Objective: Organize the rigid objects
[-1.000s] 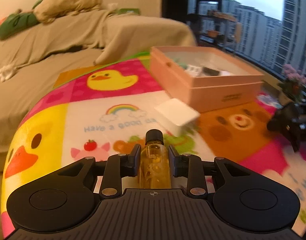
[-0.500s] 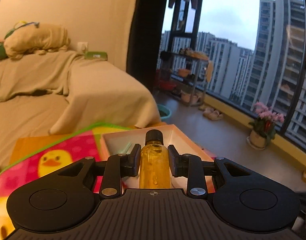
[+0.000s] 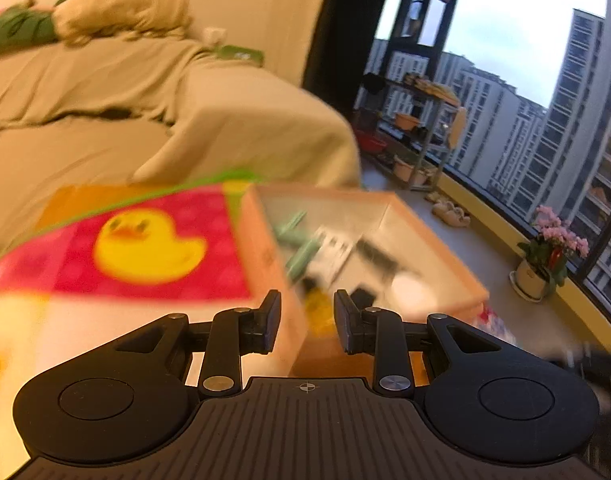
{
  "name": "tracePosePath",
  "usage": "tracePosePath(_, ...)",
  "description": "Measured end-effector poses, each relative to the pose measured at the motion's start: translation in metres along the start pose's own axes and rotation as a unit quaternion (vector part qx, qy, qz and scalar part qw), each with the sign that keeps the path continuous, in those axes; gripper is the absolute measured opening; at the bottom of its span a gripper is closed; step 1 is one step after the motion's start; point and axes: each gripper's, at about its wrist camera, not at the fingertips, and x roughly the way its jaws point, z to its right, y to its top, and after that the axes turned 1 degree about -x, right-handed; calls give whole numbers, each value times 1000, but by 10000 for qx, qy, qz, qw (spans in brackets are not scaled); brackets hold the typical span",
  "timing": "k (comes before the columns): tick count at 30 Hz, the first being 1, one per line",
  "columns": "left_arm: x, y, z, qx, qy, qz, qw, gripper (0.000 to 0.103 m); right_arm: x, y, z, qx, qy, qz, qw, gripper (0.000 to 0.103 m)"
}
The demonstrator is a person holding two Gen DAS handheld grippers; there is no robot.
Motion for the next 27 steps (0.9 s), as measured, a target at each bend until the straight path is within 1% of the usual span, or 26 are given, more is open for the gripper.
tracePosePath(2,-21,-16,-6,-61,-30,-26,10000,32,4,13,-1,-19,14,74,10000,48)
tracePosePath(4,-43,-34,-12,-78,-83,-52,9999,32,10,34,-1,-1,61,165,9998,48)
tracePosePath(6,-60,-52,-18,14,38,-71,10000,32,19,55,-2,23,102,218,9997,48)
tracePosePath(8,-67,-67,-20,121,209,-131,9996,32,31,76,-3,28,41,276,9996,48)
tracePosePath(10,-71,-82,-27,139,336,-274,9990,32,45,94,-7,-9,-140,385,9992,48)
tracePosePath(13,-76,-94,-42,-71,391,-369,9985,32,66,117,-9,-73,-291,614,9977,49)
tracePosePath(14,-77,-96,-46,-149,392,-360,9985,32,73,123,-8,-82,-293,592,9978,52)
tracePosePath(16,-79,-98,-54,-292,395,-290,9984,32,82,131,-7,-94,-425,425,9981,60)
tracePosePath(17,-80,-99,-57,-352,396,-267,9982,32,83,131,-7,-72,-486,388,9980,64)
tracePosePath(18,-79,-98,-61,-440,403,-254,9979,32,82,127,-7,-47,-466,351,9983,66)
tracePosePath(19,-77,-97,-65,-554,404,-253,9973,32,80,122,-7,-29,-403,295,9988,70)
tracePosePath(22,-72,-93,-67,-860,367,-314,9951,32,69,93,-12,-93,-234,63,9997,72)
tracePosePath(24,-72,-93,-62,-841,330,-339,9953,32,60,69,-17,-206,-111,-135,9996,72)
tracePosePath(27,-76,-96,-49,-654,263,-409,9967,32,47,34,-27,-338,193,-461,9982,72)
